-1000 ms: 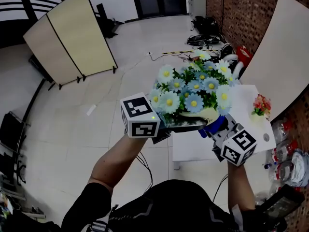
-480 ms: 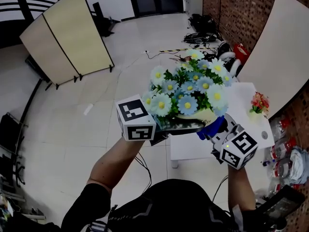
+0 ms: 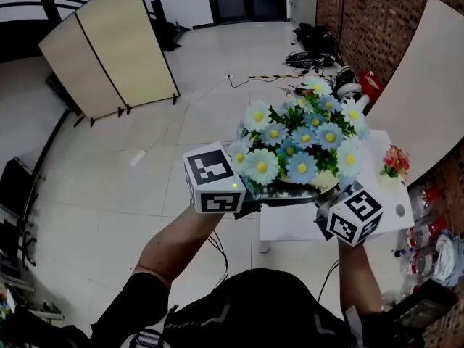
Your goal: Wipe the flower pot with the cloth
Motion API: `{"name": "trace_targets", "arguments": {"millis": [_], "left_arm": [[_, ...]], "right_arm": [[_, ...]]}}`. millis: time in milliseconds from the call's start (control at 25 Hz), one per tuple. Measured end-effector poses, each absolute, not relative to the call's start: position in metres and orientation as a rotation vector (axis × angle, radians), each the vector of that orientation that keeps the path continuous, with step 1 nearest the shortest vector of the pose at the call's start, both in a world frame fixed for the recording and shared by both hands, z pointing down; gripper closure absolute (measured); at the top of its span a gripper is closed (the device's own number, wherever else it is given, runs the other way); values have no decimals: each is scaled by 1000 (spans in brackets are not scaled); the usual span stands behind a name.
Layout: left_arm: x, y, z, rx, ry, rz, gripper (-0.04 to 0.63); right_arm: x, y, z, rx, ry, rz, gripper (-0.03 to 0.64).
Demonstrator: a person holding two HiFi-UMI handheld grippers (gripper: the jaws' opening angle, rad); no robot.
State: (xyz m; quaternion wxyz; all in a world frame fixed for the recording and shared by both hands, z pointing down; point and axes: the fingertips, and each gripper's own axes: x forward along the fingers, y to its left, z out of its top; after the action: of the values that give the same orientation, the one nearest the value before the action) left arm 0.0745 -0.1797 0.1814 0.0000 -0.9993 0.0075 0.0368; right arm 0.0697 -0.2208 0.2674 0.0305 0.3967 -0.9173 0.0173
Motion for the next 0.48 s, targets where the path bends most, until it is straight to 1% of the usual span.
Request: {"name": "trace_targets", "arguments": {"millis": [120,240,480], "left_arm": [[73,-194,186,-3134,124,133,62],[70,-209,184,-3108,235,125,62],[76,-206,179,-3139,204,147,63]], "right_arm": [[76,-198,276,1230,-2833,41,528],[64,-171,282,1198,-2850,23,528],[44,-172,279,1212,-2859,20,528]]}}
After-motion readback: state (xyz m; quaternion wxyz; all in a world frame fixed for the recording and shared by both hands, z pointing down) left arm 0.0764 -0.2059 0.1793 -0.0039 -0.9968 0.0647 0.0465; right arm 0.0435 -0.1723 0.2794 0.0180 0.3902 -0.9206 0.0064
